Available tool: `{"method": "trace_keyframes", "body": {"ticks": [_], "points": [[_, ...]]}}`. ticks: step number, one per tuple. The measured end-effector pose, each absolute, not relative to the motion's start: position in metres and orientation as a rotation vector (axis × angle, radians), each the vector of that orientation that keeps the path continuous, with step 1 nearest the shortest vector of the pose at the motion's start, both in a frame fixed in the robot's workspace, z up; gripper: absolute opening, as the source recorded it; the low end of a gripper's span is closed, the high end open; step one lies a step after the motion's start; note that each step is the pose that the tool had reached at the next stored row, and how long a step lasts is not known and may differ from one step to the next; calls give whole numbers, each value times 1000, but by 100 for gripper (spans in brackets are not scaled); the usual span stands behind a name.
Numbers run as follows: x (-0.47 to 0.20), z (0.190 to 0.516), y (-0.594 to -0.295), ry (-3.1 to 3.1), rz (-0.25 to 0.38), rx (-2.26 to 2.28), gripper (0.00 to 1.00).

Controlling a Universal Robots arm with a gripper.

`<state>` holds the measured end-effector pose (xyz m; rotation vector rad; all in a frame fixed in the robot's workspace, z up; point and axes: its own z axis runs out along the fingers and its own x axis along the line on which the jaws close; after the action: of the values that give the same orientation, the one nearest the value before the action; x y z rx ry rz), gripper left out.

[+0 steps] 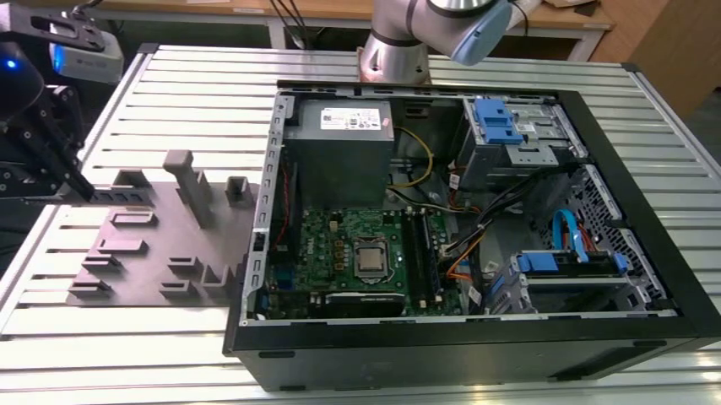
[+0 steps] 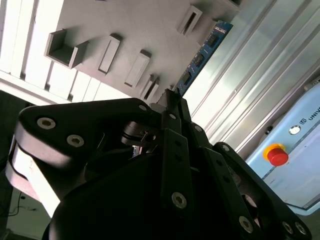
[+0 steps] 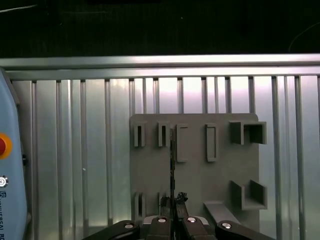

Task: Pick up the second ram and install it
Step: 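Pick up the second ram and move it above second insertion slot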

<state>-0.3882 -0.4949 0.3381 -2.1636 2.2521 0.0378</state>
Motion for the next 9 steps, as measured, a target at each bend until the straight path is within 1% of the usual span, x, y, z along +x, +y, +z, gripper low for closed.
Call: {"method": "trace_keyframes", "body": {"ticks": [9], "points": [[-388,352,-495,2252,38,-2164,14]]}}
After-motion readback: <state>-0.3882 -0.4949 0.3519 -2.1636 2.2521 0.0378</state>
